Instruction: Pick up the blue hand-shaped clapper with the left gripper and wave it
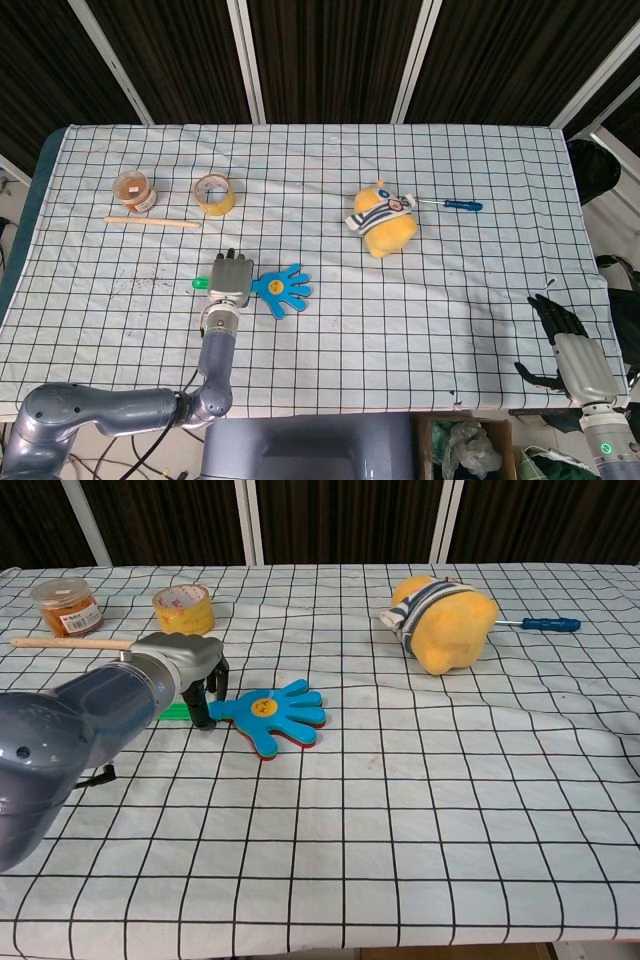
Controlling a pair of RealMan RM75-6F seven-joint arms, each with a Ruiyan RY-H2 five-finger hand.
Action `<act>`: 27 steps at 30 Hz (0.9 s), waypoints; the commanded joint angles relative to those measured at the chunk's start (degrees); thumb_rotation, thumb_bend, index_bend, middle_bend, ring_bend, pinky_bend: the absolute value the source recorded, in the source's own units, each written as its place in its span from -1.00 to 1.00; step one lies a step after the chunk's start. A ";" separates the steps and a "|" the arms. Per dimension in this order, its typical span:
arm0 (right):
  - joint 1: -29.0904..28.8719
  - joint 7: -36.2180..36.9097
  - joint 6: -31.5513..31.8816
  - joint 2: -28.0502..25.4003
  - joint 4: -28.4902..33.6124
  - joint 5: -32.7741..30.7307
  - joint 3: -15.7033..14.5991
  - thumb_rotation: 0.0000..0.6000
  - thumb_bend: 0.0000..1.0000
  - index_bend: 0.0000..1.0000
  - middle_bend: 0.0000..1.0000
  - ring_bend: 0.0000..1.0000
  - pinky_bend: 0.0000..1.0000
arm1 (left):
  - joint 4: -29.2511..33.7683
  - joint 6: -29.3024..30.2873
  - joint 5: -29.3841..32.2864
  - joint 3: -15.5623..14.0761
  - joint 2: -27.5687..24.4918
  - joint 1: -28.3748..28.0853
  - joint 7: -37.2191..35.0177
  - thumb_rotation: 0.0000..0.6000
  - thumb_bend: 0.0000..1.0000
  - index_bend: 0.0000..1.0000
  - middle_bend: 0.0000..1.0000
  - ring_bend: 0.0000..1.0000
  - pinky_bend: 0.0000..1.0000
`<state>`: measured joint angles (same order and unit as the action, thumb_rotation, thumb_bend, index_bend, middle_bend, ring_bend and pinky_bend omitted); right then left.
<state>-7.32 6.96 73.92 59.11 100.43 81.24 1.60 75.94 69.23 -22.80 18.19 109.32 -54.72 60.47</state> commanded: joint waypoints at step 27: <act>-0.06 -0.15 -0.27 -0.16 0.24 -0.34 0.04 1.00 -0.57 -0.91 -1.00 -1.00 -0.89 | -1.57 -0.27 -5.64 -1.25 0.91 0.83 -3.50 1.00 -0.26 0.19 0.13 -0.23 -0.06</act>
<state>-7.37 6.81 73.65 58.95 100.66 80.90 1.63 74.44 69.08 -28.19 17.07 110.20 -53.99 57.20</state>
